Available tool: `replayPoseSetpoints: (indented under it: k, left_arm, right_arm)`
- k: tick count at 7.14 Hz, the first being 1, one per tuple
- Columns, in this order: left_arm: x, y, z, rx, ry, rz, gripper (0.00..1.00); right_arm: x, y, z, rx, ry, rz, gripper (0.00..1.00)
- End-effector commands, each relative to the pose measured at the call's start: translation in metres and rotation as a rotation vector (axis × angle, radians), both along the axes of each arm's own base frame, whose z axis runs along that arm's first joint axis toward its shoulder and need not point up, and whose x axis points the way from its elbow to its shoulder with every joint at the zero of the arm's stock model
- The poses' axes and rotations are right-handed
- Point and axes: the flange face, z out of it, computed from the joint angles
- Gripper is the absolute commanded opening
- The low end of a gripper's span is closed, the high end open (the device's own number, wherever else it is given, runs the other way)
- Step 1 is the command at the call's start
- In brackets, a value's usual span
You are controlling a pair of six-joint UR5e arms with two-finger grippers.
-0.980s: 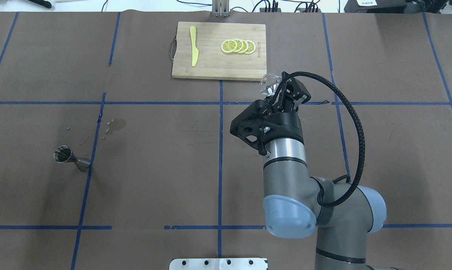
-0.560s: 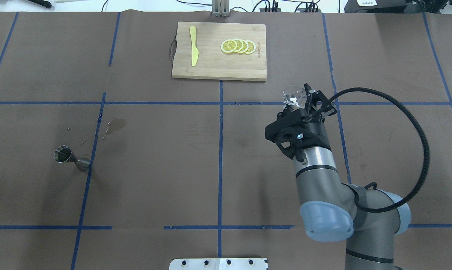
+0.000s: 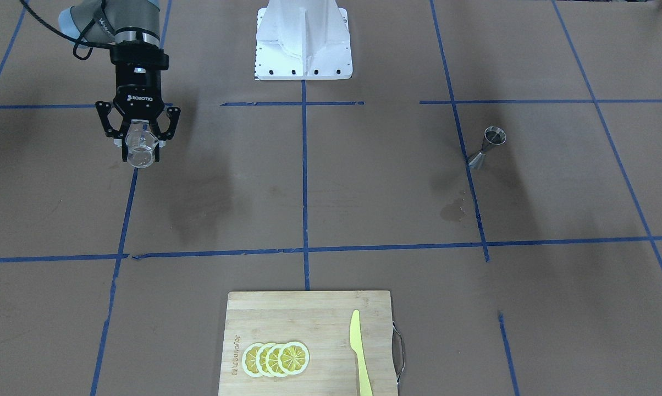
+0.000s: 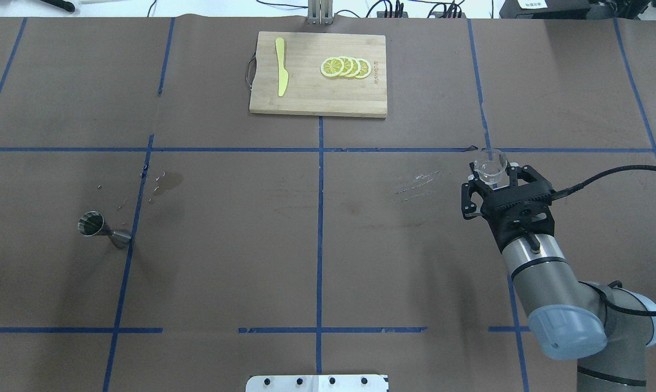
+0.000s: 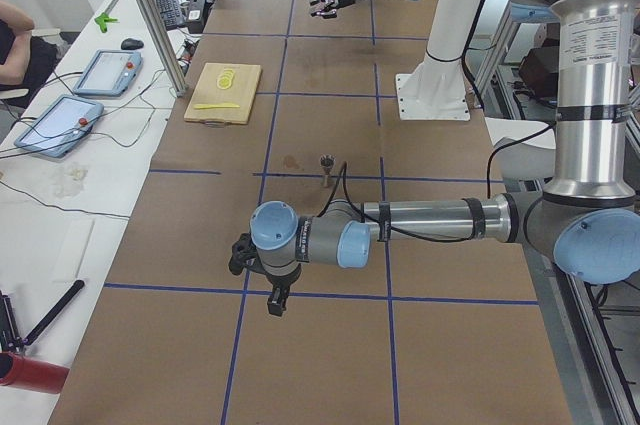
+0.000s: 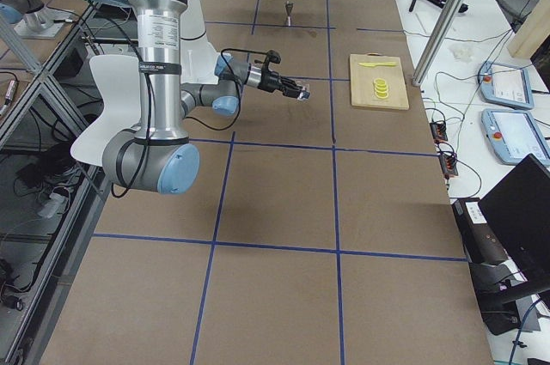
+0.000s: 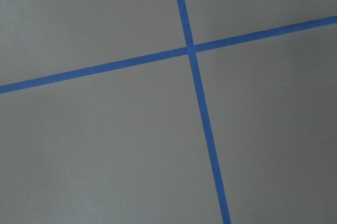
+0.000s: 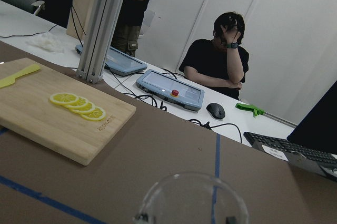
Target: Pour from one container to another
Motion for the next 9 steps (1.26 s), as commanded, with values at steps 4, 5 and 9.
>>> replayPoseSetpoints:
  k: [4,5,9]
  left_arm:
    - [0.000,0.000,-0.001,0.002,0.000,0.000,1.00]
    - [0.000,0.000,0.000,0.000,0.000,0.000,1.00]
    - [0.001,-0.001,0.000,0.000,0.000,0.002,1.00]
  right_arm:
    - [-0.005,0.019,0.097,-0.163,-0.246,0.053,0.00]
    - [-0.015,0.025,0.120,-0.188,-0.251,0.058,0.00]
    - [-0.027,0.038,0.142,-0.193,-0.246,0.058,0.00]
